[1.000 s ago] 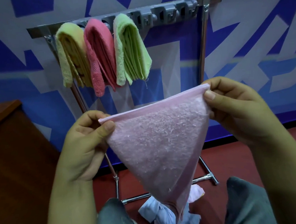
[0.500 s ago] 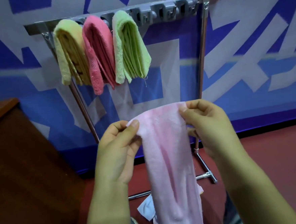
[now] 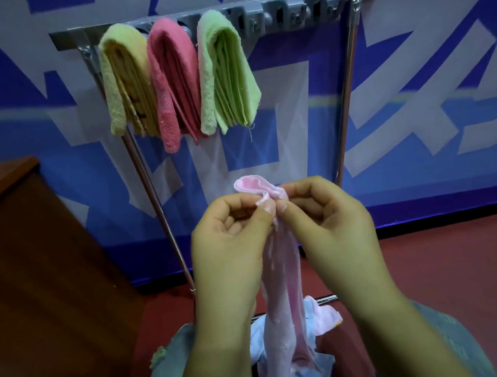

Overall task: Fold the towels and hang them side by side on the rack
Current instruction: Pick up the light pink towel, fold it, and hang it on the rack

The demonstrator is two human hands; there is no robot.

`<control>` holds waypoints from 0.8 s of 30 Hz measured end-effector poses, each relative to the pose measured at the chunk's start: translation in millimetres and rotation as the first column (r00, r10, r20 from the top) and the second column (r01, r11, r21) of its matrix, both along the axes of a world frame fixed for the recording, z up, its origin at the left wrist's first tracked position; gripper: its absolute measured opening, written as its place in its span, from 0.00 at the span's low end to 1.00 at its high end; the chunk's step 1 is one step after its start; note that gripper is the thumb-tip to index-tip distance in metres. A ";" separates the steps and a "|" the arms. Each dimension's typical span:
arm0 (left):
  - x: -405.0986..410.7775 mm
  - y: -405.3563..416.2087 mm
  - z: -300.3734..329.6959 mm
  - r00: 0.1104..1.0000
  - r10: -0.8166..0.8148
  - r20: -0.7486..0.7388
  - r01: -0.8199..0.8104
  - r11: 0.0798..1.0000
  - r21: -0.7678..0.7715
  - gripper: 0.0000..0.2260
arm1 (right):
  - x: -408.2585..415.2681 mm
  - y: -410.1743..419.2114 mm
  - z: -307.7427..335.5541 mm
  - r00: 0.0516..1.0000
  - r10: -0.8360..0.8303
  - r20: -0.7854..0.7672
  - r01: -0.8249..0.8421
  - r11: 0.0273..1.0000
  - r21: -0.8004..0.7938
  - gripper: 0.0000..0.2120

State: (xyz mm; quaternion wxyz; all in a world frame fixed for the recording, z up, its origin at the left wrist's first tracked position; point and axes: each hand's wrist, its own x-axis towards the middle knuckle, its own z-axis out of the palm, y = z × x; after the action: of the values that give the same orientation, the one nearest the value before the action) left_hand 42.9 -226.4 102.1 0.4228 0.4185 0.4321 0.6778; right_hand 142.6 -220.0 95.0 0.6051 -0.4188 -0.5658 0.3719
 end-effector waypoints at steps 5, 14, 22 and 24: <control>4.8 -5.0 -0.3 0.998 0.039 -0.046 -0.039 0.999 0.013 0.03 | -1.9 -2.0 -1.8 1.000 -0.019 -0.010 0.019 1.000 0.005 0.06; 0.4 -8.0 -3.8 0.995 0.049 -0.085 -0.048 0.999 0.006 0.11 | -5.2 -2.4 -8.4 0.999 -0.028 0.044 0.027 1.000 0.014 0.06; -29.9 -3.7 -2.2 0.890 0.188 -0.415 -0.116 0.974 0.192 0.07 | 9.6 3.4 -6.7 0.996 0.080 -0.030 -0.081 0.995 -0.064 0.04; -45.6 0.2 -2.0 0.731 0.302 -0.612 -0.111 0.937 0.331 0.07 | 12.0 3.7 -6.3 0.993 0.103 -0.050 -0.107 0.992 -0.074 0.04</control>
State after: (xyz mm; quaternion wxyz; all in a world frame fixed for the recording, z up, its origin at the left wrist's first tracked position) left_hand -2.7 -226.3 100.0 0.1048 0.6313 0.4990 0.5844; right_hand 154.6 -216.3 88.7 0.5811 -0.4025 -0.5583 0.4343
